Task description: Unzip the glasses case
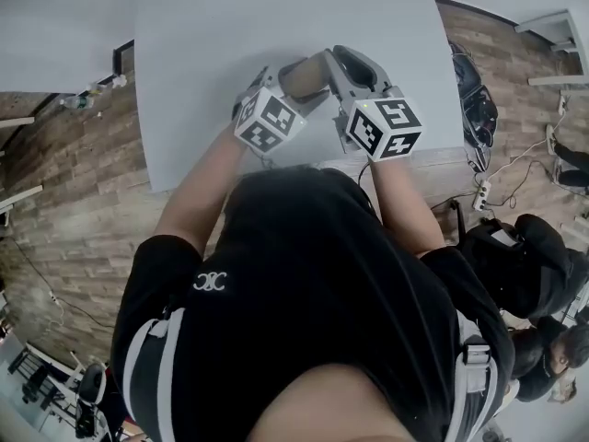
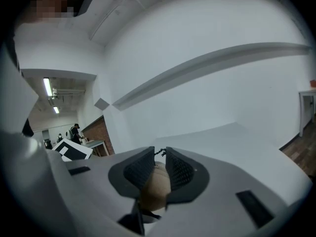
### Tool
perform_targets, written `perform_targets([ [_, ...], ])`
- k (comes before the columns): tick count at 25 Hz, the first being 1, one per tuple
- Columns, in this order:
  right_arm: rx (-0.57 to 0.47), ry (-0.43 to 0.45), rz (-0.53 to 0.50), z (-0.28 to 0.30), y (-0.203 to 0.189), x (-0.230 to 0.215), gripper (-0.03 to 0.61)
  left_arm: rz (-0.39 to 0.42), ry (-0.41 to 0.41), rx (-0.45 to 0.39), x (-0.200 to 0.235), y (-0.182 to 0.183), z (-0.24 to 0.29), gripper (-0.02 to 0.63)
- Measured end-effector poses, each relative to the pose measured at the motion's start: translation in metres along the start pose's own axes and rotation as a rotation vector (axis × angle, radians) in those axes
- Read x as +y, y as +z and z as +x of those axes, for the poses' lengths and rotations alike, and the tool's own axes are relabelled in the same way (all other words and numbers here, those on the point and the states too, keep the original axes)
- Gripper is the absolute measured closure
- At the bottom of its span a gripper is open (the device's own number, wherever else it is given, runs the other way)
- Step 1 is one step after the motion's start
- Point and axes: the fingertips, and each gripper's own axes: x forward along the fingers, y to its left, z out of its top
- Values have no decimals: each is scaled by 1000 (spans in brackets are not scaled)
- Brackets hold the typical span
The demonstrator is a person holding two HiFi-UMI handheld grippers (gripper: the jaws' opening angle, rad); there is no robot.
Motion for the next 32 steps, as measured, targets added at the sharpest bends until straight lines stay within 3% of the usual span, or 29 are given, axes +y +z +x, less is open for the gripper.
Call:
perform_targets([
  [4,10,14,-85,5,1,18,550,-11,2,-7,2,-2,-9,305],
  [13,0,30,-76,12,14,17,555,-68,3,-65,11,4,-30,307],
  [18,13,17,-28,11,14,9,554,-88,-6,-58,10,6,-33,307],
  [23,50,25,126,16,-1,1,554,-90,-37,-76,10,5,-44,307],
  [32,12,181,284,14,7,20,555,-414,-215,-320,14,26,-76,307],
])
